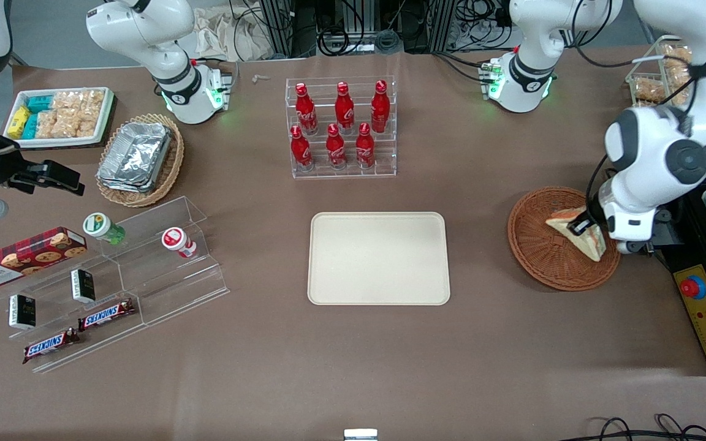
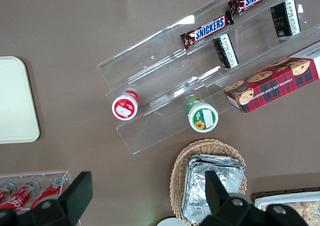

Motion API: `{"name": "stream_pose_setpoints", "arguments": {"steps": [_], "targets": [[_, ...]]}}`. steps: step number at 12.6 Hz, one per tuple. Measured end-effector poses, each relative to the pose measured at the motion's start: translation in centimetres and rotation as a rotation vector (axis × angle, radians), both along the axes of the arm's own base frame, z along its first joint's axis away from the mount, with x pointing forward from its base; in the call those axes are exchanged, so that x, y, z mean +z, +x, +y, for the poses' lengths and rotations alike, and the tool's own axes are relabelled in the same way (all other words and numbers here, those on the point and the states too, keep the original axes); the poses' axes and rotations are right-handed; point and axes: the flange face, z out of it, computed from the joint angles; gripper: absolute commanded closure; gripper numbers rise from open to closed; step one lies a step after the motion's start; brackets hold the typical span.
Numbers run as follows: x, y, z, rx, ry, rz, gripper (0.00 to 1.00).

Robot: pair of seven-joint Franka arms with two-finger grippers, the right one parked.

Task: Place sandwich from basket to tray
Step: 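Close the left gripper on the wrapped sandwich, then lift the sandwich and carry it with the left gripper toward the cream tray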

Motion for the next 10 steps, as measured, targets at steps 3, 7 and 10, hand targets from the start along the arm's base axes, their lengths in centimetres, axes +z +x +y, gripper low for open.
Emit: {"name": "stream_pose_setpoints", "arguments": {"steps": [3,7,10], "targets": [[6.8,1.6,-4.9,-0.089,-0.005,-0.008,1.0],[9.2,1.1,-13.9,-0.309,-0.025,-0.047,1.0],[9.3,-0.5,-22.8,-0.471,-0.048,-0.055,1.0]]}}
